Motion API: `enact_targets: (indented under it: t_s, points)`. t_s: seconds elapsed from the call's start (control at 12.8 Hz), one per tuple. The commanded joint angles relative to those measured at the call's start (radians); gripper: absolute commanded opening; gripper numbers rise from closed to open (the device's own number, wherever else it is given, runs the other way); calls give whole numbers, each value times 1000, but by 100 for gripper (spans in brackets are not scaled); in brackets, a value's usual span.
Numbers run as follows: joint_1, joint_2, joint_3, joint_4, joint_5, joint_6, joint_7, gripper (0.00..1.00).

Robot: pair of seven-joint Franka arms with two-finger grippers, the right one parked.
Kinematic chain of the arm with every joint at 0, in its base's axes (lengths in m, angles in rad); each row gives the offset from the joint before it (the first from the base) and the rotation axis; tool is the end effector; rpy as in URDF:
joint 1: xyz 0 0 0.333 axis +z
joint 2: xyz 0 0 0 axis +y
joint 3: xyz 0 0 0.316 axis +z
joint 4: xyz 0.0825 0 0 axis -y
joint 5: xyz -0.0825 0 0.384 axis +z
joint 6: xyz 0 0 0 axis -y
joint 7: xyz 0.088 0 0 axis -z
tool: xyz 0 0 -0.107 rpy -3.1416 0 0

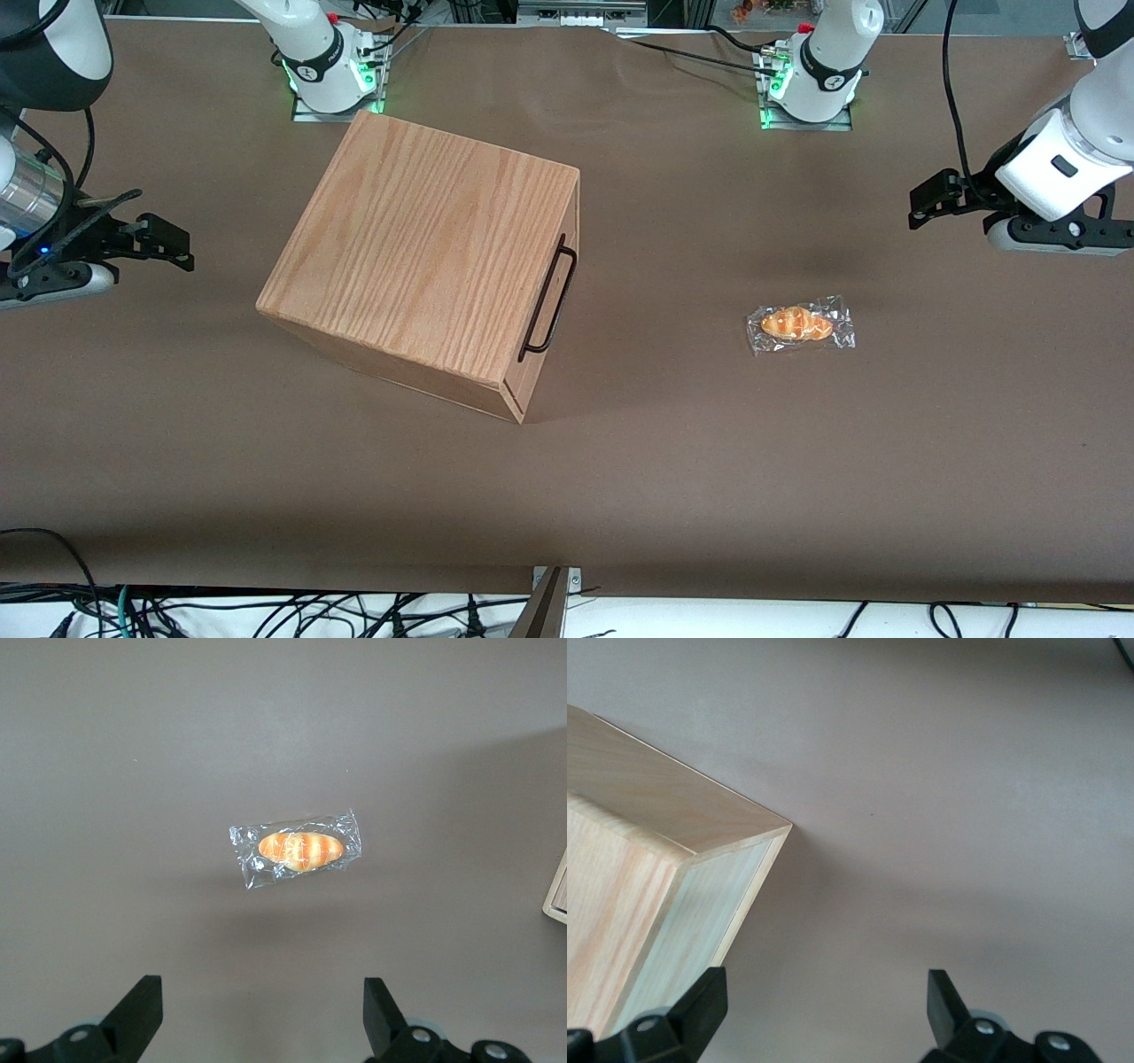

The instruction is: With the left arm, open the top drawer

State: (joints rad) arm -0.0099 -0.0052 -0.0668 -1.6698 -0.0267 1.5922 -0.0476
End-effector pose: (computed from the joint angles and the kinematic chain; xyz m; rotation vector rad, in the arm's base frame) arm 0.5491 -0.0451 0.5825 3.1174 -0.0429 -0.1153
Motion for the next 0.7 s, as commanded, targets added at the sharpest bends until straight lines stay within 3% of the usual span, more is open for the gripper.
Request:
enact_targets:
  t_s: [0.0,0.62]
  points:
    - [-5,14,5,38,8,-26,17,100]
    - [-16,56,-13,41,7,-47,11,100]
